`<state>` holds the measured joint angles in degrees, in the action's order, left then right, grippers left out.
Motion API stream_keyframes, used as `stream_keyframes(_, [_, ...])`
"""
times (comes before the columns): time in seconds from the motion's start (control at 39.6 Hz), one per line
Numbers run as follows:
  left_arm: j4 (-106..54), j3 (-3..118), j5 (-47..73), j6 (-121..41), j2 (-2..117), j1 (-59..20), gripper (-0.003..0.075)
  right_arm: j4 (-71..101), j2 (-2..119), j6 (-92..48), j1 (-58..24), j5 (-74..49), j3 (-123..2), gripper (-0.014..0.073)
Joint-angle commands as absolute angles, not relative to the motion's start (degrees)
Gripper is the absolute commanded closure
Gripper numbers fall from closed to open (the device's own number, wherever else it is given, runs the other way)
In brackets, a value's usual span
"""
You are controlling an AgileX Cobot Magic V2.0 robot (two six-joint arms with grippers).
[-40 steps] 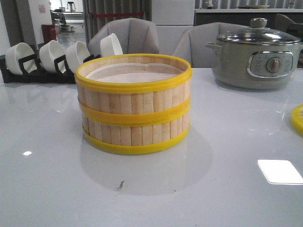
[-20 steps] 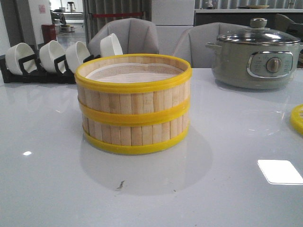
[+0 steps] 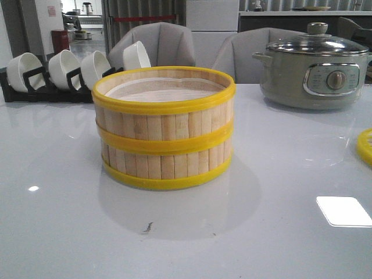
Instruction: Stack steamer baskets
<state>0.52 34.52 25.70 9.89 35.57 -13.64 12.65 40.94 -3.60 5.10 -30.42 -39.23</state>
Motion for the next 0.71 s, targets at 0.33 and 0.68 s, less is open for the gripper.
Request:
stream_keyframes(0.33, [-0.5,30.3,18.4,10.5,34.3,-13.6,0.0634,14.7,41.0,-3.7,5.2,-27.1,-39.4,0.0200])
stream_keyframes(0.68, [0.0,30.3,18.3,10.5,34.3,-13.6,0.0634,15.0,41.0,-3.7,5.2,-27.2,-37.6,0.0456])
